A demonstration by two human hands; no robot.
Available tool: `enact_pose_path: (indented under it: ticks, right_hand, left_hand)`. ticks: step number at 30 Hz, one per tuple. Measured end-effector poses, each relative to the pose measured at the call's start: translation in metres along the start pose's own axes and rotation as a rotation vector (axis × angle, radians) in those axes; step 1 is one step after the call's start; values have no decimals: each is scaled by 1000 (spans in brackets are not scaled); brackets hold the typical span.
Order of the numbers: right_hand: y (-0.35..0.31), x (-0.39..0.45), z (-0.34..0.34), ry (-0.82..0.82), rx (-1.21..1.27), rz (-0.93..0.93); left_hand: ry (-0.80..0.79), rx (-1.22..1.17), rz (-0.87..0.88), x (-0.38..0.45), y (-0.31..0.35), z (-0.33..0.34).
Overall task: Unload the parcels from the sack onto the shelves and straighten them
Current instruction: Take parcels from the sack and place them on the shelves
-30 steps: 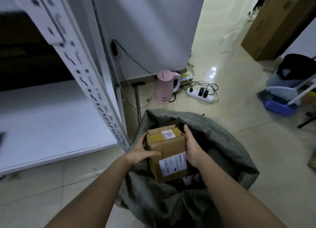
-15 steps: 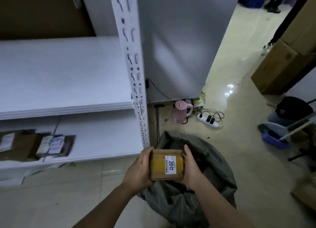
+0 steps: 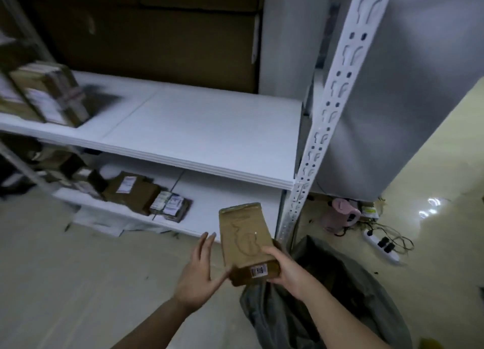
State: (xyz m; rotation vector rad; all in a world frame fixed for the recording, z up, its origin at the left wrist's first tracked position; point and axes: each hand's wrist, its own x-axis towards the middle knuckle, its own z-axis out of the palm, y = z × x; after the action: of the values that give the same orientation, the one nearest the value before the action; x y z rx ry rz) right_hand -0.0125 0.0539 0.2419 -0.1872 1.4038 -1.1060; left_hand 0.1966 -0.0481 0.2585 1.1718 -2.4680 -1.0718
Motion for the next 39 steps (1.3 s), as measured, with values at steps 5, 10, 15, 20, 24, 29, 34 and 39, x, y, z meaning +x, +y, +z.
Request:
enact_pose_path:
  ticks: [5,10,15,20,24,29,34,39]
  right_hand:
    - [-18,12,56,69,-576,-299]
    - [-29,8,99,30,-1041,-656]
    - [-34,7,118,-16,-1287,-894]
    - [-42,9,123,48,-1465,-1001]
    - [-48,13,127,-39,-1401,-815]
    - [-55,11,148,-158,-875,-660]
    - [-76,1,180,-173,-398,-381]
    - [-80,-13,210,-250,-262,-243]
  left_hand:
    - [75,-752,-546,5,-17,-43]
    - [141,-937,-590,-12,-28,-86]
    - [235,-1014,-510,-20,-31,-108]
    - [454,-977,-372,-18,-21,-113]
    - [585,-671,-250,-17,-19,-116]
    - [635,-216,-71,-20,-19,-118]
    - [746,7,-48,-14,-14,-117]
    - [813,-135,-118,-7,0,-121]
